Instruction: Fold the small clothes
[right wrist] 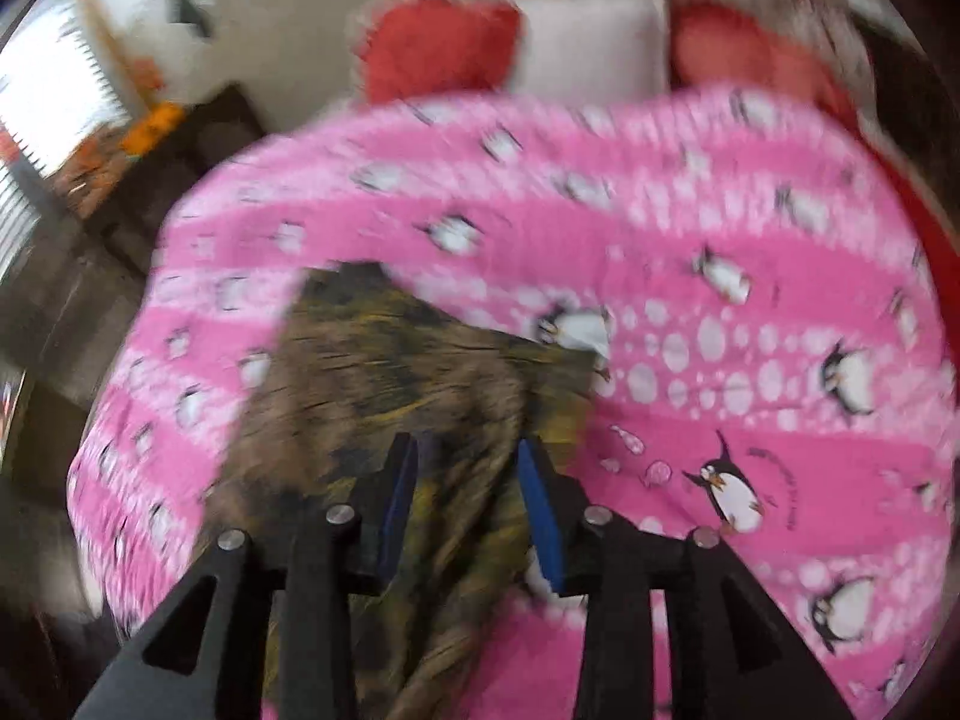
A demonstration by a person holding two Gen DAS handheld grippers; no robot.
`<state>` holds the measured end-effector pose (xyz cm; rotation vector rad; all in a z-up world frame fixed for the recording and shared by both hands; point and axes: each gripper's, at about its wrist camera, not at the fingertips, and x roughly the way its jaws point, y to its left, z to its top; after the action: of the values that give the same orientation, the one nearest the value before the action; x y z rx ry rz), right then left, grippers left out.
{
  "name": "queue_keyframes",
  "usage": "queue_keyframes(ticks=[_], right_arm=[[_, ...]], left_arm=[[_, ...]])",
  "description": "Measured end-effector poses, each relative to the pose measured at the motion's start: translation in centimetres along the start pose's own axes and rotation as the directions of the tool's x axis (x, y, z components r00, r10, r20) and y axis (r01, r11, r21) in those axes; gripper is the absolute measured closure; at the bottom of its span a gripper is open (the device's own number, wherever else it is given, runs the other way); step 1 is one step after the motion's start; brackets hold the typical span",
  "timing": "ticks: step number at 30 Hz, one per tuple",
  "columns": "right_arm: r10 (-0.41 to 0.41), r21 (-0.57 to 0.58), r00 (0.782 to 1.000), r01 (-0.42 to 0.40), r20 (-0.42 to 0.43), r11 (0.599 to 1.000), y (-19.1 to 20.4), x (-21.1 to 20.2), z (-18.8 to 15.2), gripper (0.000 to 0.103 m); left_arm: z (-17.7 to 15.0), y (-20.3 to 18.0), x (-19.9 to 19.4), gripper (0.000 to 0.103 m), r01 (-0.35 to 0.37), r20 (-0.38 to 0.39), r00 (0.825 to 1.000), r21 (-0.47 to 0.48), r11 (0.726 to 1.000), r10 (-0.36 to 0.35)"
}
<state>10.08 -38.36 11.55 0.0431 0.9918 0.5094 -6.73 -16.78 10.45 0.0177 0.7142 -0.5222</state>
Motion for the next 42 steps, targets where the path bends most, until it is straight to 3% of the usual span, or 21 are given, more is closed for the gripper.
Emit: queue_keyframes(ticks=[2, 5, 7, 9, 11, 14, 17, 20, 23, 25, 28, 31, 35, 37, 39, 40, 42], right_arm=[[0.044, -0.09, 0.997, -0.039, 0.065, 0.995, 2.8, -2.4, -2.7, 0.056], [0.066, -0.134, 0.993, -0.053, 0.096, 0.99, 5.4, -2.9, -7.0, 0.055], [0.015, -0.165, 1.0, -0.012, 0.021, 0.986, 6.7, -0.6, -10.0, 0.055], [-0.067, -0.161, 0.993, 0.052, -0.095, 0.986, 6.3, 2.8, -12.3, 0.055], [-0.064, -0.139, 0.997, 0.056, -0.052, 0.989, 5.7, 3.0, -13.3, 0.055], [-0.089, -0.151, 0.993, 0.076, -0.082, 0.986, 6.6, 2.0, -11.5, 0.057], [-0.123, -0.173, 0.992, 0.124, 0.016, 0.977, 8.0, 0.2, -8.4, 0.057], [-0.171, -0.115, 0.984, 0.177, 0.057, 0.978, 8.1, 1.1, -5.1, 0.057], [-0.24, -0.071, 0.971, 0.24, -0.004, 0.968, 6.9, 5.2, -3.8, 0.057], [-0.254, -0.027, 0.958, 0.253, -0.135, 0.967, 5.3, 8.6, -4.3, 0.056], [-0.228, 0.012, 0.967, 0.23, -0.117, 0.973, 5.2, 7.4, -3.6, 0.056], [-0.229, 0.059, 0.973, 0.231, -0.035, 0.971, 5.2, 5.4, -1.7, 0.056], [-0.298, 0.184, 0.954, 0.291, 0.012, 0.939, 4.2, 6.7, 1.3, 0.056], [-0.316, 0.227, 0.949, 0.309, -0.004, 0.924, 3.2, 8.5, 2.3, 0.056], [-0.375, 0.213, 0.927, 0.37, -0.019, 0.904, 2.3, 11.0, 2.5, 0.056], [-0.39, 0.194, 0.921, 0.387, -0.026, 0.901, 1.9, 12.1, 2.0, 0.049], [-0.36, 0.208, 0.932, 0.347, 0.029, 0.915, 0.9, 12.8, 0.5, 0.045]], left_arm=[[-0.3, 2.2, 0.4, 0.086, -0.063, -0.004, 0.998, -0.064, 0.996, 0.063], [-1.8, 4.8, 2.9, 0.086, -0.069, -0.082, 0.995, -0.176, 0.982, 0.055], [-3.6, 5.2, 4.4, 0.086, -0.092, -0.15, 0.987, -0.193, 0.977, 0.063], [-4.2, 4.7, 4.4, 0.086, -0.095, -0.142, 0.987, -0.166, 0.982, 0.071], [-3.8, 4.7, 4.0, 0.086, -0.097, -0.157, 0.985, -0.172, 0.98, 0.07], [-1.3, 5.8, 2.6, 0.09, -0.089, -0.097, 0.993, -0.192, 0.977, 0.071], [2.5, 7.4, 3.6, 0.09, -0.092, -0.046, 0.995, -0.234, 0.968, 0.084], [4.0, 9.1, 7.1, 0.09, -0.072, -0.097, 0.994, -0.299, 0.951, 0.045], [2.3, 10.4, 11.7, 0.092, -0.127, -0.259, 0.965, -0.322, 0.938, 0.042], [2.2, 10.2, 11.1, 0.092, -0.12, -0.232, 0.972, -0.306, 0.944, 0.048], [4.0, 10.1, 9.9, 0.092, -0.119, -0.197, 0.979, -0.305, 0.945, 0.06], [7.2, 10.4, 10.3, 0.092, -0.139, -0.123, 0.987, -0.304, 0.942, 0.106], [10.5, 10.9, 14.1, 0.091, -0.177, -0.121, 0.982, -0.295, 0.939, 0.147], [10.9, 11.5, 16.3, 0.091, -0.231, -0.149, 0.97, -0.294, 0.927, 0.195], [9.7, 12.5, 18.6, 0.091, -0.262, -0.2, 0.957, -0.293, 0.92, 0.209], [8.8, 12.6, 19.1, 0.09, -0.259, -0.194, 0.958, -0.278, 0.925, 0.21], [7.7, 12.7, 18.9, 0.09, -0.237, -0.13, 0.969, -0.277, 0.931, 0.208]])
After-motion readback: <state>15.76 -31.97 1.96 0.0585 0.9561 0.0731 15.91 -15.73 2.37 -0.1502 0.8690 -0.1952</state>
